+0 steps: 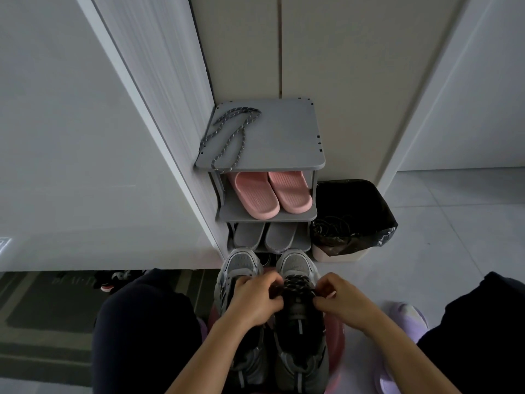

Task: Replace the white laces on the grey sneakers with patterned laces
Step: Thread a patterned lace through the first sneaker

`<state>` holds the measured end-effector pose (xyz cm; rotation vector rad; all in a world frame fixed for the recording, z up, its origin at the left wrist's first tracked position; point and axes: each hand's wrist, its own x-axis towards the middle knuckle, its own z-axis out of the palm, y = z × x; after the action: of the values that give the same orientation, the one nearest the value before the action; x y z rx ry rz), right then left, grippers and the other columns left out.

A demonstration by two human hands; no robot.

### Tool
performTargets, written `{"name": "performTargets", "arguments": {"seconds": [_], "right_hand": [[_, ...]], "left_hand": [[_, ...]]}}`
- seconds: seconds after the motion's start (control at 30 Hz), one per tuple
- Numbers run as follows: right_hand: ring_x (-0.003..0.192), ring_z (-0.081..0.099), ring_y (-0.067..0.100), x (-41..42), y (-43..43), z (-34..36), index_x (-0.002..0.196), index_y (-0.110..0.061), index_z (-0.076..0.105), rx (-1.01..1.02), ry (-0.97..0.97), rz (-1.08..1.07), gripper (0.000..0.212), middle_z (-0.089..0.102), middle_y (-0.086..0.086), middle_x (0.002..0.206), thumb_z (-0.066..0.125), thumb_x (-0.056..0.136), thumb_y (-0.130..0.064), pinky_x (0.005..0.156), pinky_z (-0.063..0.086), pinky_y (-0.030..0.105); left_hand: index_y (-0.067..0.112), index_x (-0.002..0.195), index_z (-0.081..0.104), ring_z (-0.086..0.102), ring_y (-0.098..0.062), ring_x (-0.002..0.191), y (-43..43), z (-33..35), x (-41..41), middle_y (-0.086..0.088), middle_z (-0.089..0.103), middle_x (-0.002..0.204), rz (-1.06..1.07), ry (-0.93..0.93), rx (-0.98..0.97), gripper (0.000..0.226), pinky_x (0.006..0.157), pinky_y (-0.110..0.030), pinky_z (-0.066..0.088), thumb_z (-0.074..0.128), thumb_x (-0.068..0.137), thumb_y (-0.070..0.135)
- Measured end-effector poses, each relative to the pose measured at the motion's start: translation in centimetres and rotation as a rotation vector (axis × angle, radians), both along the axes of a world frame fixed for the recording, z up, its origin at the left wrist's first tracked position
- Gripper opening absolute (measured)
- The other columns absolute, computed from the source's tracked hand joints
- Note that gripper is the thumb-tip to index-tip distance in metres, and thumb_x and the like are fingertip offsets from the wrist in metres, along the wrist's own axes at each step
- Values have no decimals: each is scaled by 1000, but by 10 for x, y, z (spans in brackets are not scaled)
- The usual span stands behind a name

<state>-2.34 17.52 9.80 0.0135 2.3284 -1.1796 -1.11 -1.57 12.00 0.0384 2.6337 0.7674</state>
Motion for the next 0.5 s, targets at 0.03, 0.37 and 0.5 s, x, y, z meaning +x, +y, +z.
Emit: {"name": "performTargets", "arguments": {"seconds": [0.03, 0.37, 0.5], "right_hand": [[69, 50, 3, 0, 0, 0, 85, -22, 53, -20, -6, 7, 16, 56, -8, 81, 66, 78, -17, 62, 39, 14], [46, 45, -4, 6, 20, 2, 72, -21, 58, 32, -71, 49, 13, 53, -10, 61, 67, 82, -21, 50, 34, 9], [55, 55, 10, 4, 37, 9, 71, -14, 62, 159, -39, 102, 11, 62, -7, 60, 65, 82, -17, 52, 38, 16]], "left_hand": [[26, 120, 53, 54, -16, 109, 0, -1, 1, 4, 62, 117, -3, 10, -12, 34, 106, -30, 32, 57, 86, 30], [32, 118, 54, 51, -19, 113, -12, -17, 4, 6, 61, 113, 31, -47, 74, 45, 99, -35, 43, 62, 79, 53], [23, 115, 57, 55, -8, 105, -11, -15, 4, 6, 61, 111, 94, 8, 205, 42, 89, -17, 42, 68, 79, 41]]}}
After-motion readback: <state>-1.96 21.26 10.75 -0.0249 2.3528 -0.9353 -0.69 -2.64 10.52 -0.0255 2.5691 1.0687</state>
